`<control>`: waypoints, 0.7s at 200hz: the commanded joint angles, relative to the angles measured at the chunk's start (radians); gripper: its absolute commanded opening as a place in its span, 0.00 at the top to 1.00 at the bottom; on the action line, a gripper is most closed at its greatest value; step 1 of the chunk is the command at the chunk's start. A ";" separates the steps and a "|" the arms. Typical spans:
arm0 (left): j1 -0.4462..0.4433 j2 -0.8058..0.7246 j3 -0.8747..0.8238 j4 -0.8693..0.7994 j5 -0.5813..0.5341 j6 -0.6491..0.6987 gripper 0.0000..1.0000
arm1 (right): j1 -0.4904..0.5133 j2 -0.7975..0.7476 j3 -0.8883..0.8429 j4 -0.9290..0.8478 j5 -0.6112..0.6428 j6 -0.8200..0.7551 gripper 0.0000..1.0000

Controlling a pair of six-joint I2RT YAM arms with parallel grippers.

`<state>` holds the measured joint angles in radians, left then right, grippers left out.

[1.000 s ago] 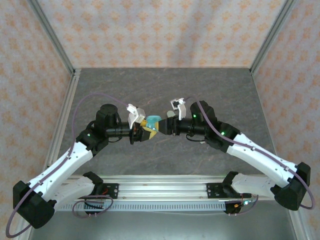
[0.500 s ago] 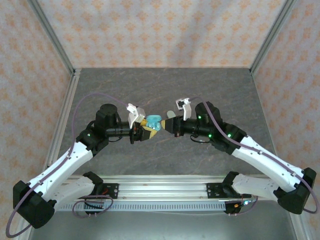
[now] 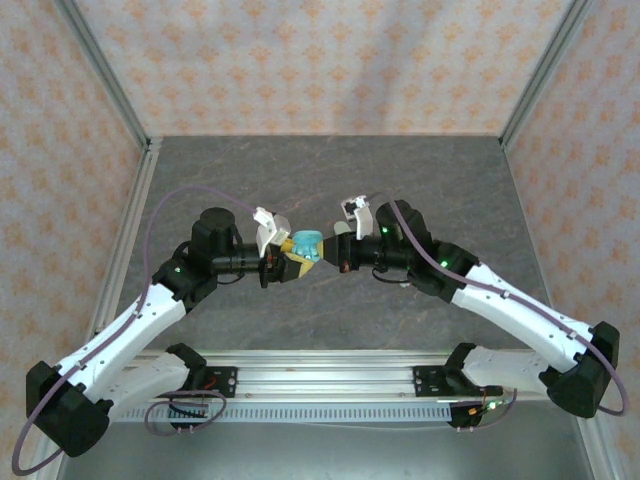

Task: Insert wireless bluetooth earbuds into charging case

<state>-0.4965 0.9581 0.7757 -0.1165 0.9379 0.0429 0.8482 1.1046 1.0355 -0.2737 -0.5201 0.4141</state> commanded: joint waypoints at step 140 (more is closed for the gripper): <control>0.003 -0.054 -0.031 0.079 0.018 -0.031 0.84 | -0.013 -0.008 0.208 -0.185 0.222 -0.046 0.67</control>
<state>-0.4965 0.9268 0.7578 -0.0975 0.9382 0.0311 0.8452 1.0401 1.2179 -0.4595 -0.3351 0.3447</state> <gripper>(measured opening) 0.328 0.311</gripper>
